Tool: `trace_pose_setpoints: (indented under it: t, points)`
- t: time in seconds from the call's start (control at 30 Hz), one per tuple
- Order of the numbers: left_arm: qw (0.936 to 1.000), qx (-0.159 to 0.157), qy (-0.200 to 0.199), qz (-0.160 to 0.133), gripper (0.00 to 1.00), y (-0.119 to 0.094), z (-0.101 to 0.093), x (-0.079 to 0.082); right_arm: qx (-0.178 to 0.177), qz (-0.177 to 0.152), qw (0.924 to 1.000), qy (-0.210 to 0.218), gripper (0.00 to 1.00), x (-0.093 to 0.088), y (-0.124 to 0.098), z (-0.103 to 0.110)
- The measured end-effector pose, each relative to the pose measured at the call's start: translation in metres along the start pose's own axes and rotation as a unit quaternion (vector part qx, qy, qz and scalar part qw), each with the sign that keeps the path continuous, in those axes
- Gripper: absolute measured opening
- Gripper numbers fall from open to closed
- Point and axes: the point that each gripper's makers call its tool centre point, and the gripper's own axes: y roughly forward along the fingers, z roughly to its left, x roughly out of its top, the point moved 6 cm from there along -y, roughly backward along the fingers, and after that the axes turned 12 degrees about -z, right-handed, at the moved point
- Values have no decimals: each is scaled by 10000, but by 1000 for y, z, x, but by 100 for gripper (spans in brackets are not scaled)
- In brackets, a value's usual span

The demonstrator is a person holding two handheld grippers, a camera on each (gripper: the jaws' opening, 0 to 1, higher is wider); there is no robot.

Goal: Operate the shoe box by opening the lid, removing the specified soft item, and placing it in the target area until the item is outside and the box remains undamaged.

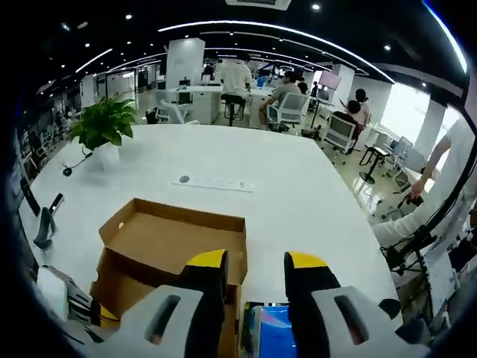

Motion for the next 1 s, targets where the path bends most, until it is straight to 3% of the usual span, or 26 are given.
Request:
trace_pose_setpoints:
  t: [0.23, 0.4, 0.47, 0.53, 0.83, 0.9, 1.0]
  points:
    - [10000, -15, -43, -11, 2, 0, 1, 0, 78, 126, 9997, -219, 27, 9, 10, -9]
    - [10000, -5, -36, -66, 2, 0, 1, 0, 264, 342, 9990, -84, 25, 1, 15, -10]
    - [10000, -21, -24, -50, 2, 0, 1, 0, 653, 108, 9977, -145, 22, 2, 18, -1]
    - [10000, -22, -24, -58, 2, 0, 1, 0, 389, 122, 9990, 162, 22, -3, 14, -2]
    - [10000, -11, 6, -71, 2, 0, 0, 0, 449, 536, 9962, 524, 23, -31, 35, 1]
    - [10000, -22, 12, -55, 2, 0, 0, 0, 435, 508, 9964, 527, 24, -31, 42, 1]
    - [10000, -36, 44, -74, 2, 0, 0, 0, 235, 281, 9942, 1011, 28, -30, 58, 1]
